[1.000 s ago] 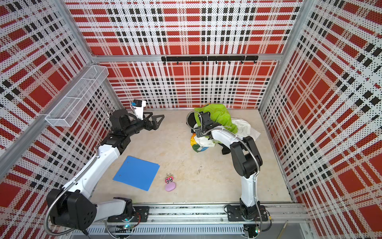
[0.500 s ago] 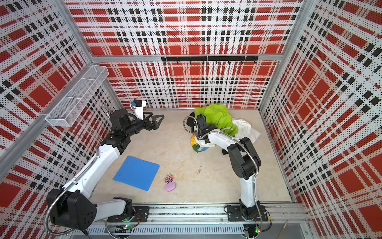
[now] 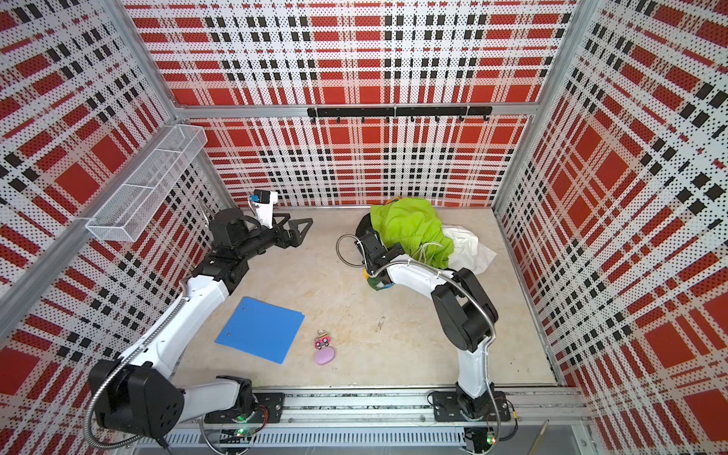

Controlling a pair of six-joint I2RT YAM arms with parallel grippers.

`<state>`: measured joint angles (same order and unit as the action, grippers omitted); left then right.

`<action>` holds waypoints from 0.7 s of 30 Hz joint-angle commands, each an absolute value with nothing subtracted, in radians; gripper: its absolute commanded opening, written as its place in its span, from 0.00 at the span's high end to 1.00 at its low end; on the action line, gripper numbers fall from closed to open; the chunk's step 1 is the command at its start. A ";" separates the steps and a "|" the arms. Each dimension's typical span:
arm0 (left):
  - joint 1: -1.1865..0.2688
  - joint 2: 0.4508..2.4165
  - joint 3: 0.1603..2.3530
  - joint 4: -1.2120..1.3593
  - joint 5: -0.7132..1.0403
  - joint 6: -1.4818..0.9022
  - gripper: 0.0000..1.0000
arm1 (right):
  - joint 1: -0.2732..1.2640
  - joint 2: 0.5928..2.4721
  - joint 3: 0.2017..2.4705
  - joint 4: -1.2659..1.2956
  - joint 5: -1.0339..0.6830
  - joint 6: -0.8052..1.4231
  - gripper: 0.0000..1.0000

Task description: Pick out a specific cloth from the pile

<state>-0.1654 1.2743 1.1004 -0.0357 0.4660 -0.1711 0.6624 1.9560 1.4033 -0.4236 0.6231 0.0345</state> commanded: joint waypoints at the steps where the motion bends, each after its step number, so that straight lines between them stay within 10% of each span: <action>1: -0.173 1.257 1.109 -0.027 0.466 -0.160 0.01 | 0.652 2.047 1.456 -0.427 0.675 -0.006 0.09; 6: -0.175 1.255 1.104 -0.028 0.467 -0.158 0.01 | 0.650 2.119 1.494 -0.434 0.755 -0.030 0.29; 14: -0.176 1.259 1.106 -0.028 0.472 -0.160 0.01 | 0.638 2.091 1.473 -0.363 0.818 -0.078 0.89; 21: -0.176 1.258 1.107 -0.028 0.471 -0.158 0.01 | 0.568 1.960 1.477 -0.352 0.806 -0.073 1.00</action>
